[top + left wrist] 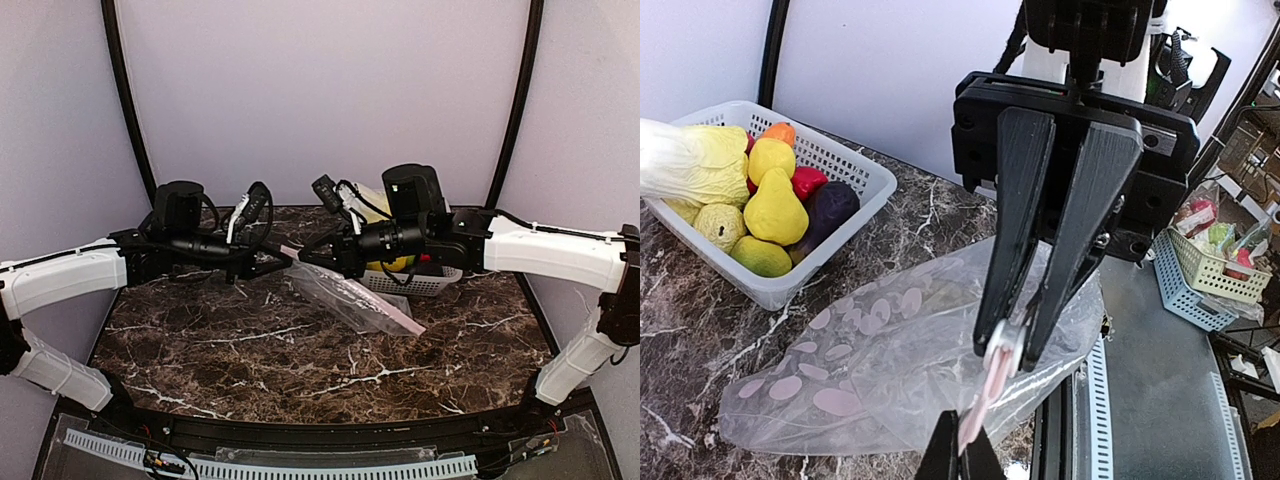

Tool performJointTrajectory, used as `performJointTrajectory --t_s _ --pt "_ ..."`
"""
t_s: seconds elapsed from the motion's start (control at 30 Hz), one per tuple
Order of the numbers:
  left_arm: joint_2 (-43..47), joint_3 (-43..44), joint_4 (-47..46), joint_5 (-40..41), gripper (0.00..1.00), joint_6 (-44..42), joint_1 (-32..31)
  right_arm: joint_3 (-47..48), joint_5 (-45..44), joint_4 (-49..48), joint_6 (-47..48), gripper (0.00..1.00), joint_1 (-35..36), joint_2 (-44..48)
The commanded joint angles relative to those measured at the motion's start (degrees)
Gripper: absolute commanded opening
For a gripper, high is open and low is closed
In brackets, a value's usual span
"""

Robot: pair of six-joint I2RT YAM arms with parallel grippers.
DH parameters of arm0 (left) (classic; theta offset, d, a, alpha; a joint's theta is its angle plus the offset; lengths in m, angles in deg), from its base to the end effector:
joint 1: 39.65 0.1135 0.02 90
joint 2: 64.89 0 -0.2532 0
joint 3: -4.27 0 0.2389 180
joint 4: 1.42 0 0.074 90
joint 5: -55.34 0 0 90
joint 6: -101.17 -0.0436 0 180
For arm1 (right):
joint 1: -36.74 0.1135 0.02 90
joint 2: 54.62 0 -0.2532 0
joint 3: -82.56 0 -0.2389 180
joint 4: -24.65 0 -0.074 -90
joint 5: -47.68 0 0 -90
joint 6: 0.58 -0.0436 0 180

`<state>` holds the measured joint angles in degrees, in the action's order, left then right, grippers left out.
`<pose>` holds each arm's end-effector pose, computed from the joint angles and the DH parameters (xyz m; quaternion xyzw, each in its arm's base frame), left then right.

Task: Place the food in the zip-top bag and seal the zipper
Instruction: Unzip the zipper from the zipper food storage bag.

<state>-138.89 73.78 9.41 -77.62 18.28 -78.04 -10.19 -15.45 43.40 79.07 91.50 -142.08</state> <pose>0.2093 -0.2037 0.3102 0.4133 0.6526 -0.4867 0.4079 0.1884 0.3009 0.3289 -0.4242 0.6819 0.4635 0.3745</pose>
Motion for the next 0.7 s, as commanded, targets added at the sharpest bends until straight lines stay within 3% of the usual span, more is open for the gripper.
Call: performJointTrajectory --t_s 0.0,0.67 --pt "2.7 -0.9 -2.3 2.2 0.01 1.1 2.1 -1.5 -0.2 3.0 -0.4 0.0 0.3 1.9" --pt "4.1 -1.5 -3.3 3.9 0.01 2.5 4.9 -2.4 -1.1 3.0 -0.5 0.0 0.3 2.4"
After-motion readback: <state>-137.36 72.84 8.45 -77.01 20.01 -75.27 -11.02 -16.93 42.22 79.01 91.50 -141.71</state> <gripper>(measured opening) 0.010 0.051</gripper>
